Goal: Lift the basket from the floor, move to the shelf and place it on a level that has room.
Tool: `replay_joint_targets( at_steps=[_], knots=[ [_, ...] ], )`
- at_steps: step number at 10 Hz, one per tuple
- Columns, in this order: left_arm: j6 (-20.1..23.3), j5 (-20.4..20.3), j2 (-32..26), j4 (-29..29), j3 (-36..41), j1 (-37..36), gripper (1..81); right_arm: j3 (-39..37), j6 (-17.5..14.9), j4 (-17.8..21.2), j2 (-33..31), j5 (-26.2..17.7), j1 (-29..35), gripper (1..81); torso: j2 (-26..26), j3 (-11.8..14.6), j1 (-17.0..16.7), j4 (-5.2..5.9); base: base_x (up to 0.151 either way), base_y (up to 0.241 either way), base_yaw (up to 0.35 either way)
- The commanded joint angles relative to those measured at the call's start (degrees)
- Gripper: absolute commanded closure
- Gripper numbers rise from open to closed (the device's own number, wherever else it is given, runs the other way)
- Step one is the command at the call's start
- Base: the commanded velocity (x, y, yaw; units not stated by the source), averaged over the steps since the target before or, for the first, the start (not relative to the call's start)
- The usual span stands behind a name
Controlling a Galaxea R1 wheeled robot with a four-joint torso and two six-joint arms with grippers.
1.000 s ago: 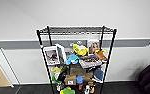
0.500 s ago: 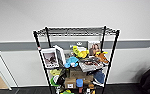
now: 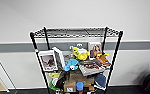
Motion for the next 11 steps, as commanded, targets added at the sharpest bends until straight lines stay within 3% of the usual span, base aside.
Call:
replay_joint_targets(
  at_steps=[1,11],
  knots=[
    [-0.5,-0.1,-0.2,-0.9,3.9,-6.3,81.1,4.6,0.2,-2.0,-0.4,0.3,6.2,81.1,0.0,0.0,0.0,0.0,0.116,0.0,0.0],
    [-0.5,-0.1,-0.4,-0.9,3.9,-6.3,81.1,4.6,0.2,-2.2,-0.2,0.3,6.3,81.1,0.0,0.0,0.0,0.0,0.105,0.0,0.0]
  ],
)
